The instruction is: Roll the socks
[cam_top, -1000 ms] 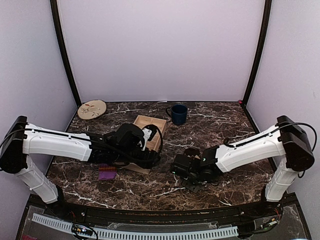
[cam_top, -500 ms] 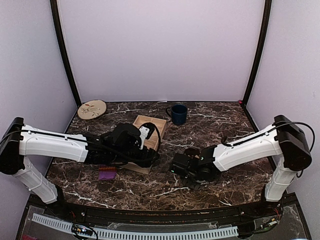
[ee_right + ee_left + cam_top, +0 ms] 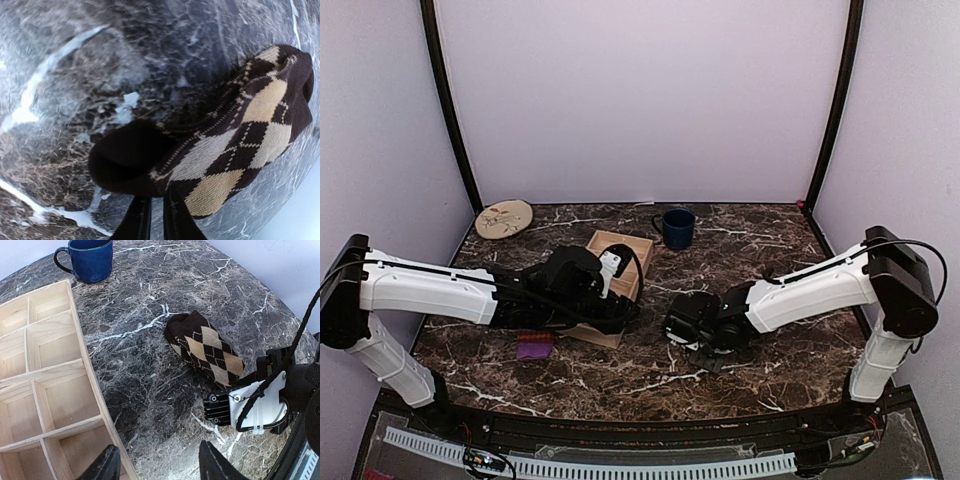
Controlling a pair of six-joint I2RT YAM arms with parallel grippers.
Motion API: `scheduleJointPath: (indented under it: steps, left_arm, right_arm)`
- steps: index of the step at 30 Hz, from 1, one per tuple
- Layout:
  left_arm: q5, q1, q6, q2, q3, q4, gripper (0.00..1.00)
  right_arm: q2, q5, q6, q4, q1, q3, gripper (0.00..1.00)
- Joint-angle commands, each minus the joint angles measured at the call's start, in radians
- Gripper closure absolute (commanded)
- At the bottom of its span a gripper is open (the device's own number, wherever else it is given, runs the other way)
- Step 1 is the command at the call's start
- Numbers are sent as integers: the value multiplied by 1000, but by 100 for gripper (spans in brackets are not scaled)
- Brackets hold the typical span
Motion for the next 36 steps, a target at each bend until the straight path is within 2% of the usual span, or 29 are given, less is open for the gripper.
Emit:
scheduleJointPath:
  steps: [1,4,12,20,28,36]
  left_arm:
    - [-12,-3,27,4,26,8,44]
    - [-9,-2,37,3,26,12,44]
    - [32,-2,59,-18,-31,54,44]
    - [174,-3,103,-19,-74,111,44]
    - [227,-12,203,70,-25,114,43]
    - [262,-36,298,152,16,123,41]
  right_arm:
    - [-9,-115,-14,0,-25,3,95]
    - [-16,-202,-15,-6,-41,27,100]
    - [22,-466,25,-83,-103,187,100]
    - [123,-717,30,-182,-188,319,100]
    - [176,-935,26,-202,-268,337,100]
    - [183,-1079,18,-220,-327,366,100]
